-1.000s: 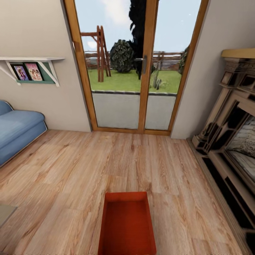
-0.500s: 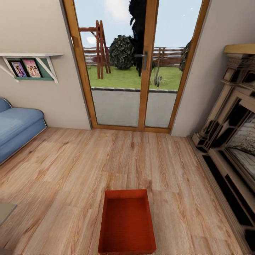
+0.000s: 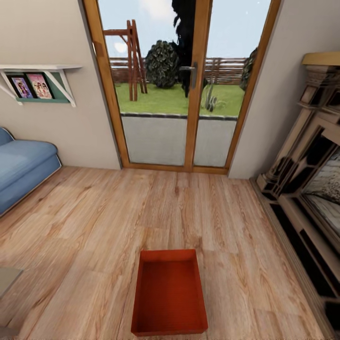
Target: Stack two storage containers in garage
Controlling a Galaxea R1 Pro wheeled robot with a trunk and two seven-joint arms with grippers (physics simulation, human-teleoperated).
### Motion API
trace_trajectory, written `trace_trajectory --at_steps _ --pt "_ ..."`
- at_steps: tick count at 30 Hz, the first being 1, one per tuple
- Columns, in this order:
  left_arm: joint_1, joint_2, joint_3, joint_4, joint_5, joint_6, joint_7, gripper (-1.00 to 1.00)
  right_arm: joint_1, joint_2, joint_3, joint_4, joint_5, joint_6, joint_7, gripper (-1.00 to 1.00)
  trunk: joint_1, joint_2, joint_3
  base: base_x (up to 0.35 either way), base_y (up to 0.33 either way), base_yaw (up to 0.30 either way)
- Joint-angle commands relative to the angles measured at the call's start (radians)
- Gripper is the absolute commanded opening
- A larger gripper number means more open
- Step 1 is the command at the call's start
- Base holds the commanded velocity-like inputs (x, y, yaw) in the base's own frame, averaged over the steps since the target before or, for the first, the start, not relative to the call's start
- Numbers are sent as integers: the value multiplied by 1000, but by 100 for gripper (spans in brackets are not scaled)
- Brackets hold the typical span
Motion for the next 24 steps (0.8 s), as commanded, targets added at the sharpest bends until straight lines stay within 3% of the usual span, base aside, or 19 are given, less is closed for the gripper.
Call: trace_trajectory --at_steps 1,24 --pt "0 0 0 0 6 3 3 100 -1 1 8 3 -9 -5 -1 100 0 0 -2 0 0 0" --pt "0 0 0 0 6 3 3 100 -1 1 8 3 -9 -5 -2 100 0 0 -39 0 0 0"
